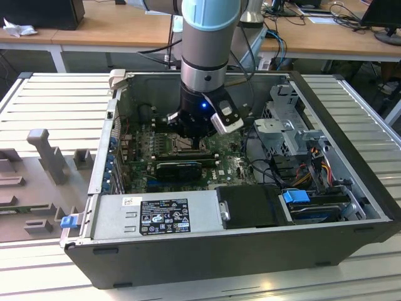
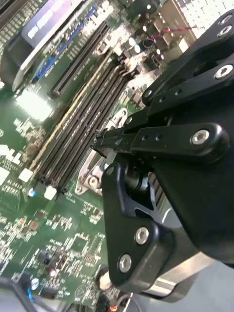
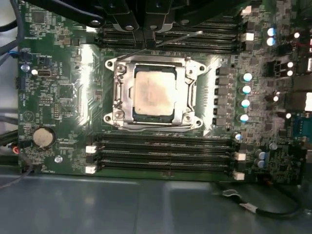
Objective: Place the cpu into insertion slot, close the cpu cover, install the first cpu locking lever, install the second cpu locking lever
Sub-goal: 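Install the second cpu locking lever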
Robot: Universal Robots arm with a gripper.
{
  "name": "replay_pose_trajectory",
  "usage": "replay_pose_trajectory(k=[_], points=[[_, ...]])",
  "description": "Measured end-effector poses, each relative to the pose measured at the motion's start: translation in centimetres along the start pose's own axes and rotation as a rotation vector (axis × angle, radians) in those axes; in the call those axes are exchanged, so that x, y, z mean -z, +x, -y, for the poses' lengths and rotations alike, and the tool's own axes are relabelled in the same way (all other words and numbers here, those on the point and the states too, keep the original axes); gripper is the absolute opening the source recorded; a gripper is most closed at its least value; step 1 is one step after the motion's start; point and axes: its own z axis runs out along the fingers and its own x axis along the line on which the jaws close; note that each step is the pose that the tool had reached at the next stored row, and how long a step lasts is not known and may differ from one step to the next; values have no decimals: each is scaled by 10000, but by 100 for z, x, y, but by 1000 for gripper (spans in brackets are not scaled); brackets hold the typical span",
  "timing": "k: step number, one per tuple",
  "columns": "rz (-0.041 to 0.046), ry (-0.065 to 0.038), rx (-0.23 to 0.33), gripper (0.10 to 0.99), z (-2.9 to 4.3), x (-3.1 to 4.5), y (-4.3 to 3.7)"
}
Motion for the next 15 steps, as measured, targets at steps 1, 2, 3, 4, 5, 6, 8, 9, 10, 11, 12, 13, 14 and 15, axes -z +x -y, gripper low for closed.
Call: replay_pose_trajectory(k=[1,2,3,4,5,6,8,9,10,11,12,13,14,15], points=[[-2,-6,22,106,2,-2,19],[-2,-15,46,106,2,-7,50],[-4,-20,61,106,2,-9,85],[-6,-20,63,106,0,-11,131],[-5,-22,68,106,-2,-15,172],[-7,-29,78,106,-2,-24,198],[-17,-68,156,106,0,-46,200],[-21,-83,201,106,1,-56,199],[-28,-98,287,106,3,-81,199],[-35,-104,371,106,6,-109,199],[-40,-109,432,106,7,-125,201],[-52,-124,559,106,9,-155,217],[-56,-182,629,106,11,-175,263],[-41,-372,631,106,24,-180,308]])
